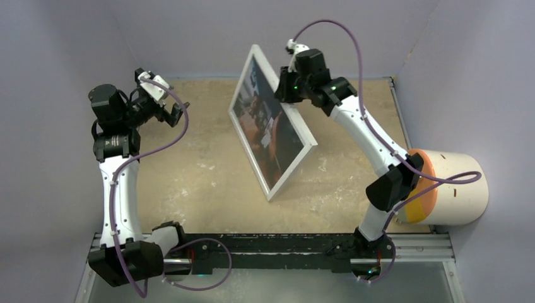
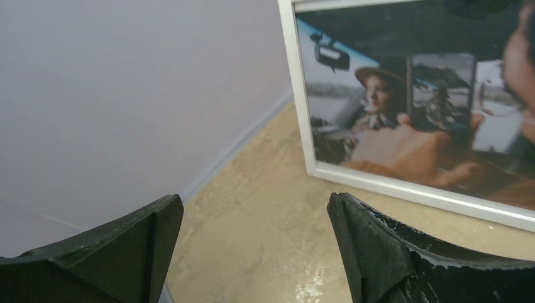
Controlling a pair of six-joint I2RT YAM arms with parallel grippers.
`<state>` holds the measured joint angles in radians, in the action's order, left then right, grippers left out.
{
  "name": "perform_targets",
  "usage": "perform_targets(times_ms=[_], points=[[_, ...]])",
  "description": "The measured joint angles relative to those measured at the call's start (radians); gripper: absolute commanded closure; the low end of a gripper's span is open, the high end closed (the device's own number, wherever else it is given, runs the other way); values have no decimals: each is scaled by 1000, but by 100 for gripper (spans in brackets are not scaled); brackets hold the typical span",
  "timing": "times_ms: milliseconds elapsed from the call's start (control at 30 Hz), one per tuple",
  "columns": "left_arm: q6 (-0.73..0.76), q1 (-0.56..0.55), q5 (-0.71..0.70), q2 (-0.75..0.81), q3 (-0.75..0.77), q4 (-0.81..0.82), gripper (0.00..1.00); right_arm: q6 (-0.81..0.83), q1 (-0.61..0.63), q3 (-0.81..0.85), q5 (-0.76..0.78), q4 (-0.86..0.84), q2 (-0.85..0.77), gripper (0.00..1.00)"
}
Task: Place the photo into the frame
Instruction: Turn over the photo frame at the center of the board.
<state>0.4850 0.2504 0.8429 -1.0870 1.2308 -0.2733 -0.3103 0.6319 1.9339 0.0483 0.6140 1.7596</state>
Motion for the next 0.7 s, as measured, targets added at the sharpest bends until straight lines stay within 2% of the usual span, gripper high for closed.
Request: perform_targets(times_ms=[167, 267, 433, 567, 700], points=[[-3, 5, 26, -32, 0, -58, 5, -94, -179, -106, -136, -77, -22, 100], [6, 6, 26, -56, 0, -96, 5, -145, -242, -287, -204, -193, -107, 100], [62, 12, 18, -110, -6, -183, 4, -269, -331, -690, -298, -426, -301, 100], [119, 12, -13, -147, -40, -237, 3, -351, -374, -927, -340, -574, -366, 100], [160, 14, -42, -190, -80, -277, 3, -397, -383, -1087, -365, -688, -371, 100]])
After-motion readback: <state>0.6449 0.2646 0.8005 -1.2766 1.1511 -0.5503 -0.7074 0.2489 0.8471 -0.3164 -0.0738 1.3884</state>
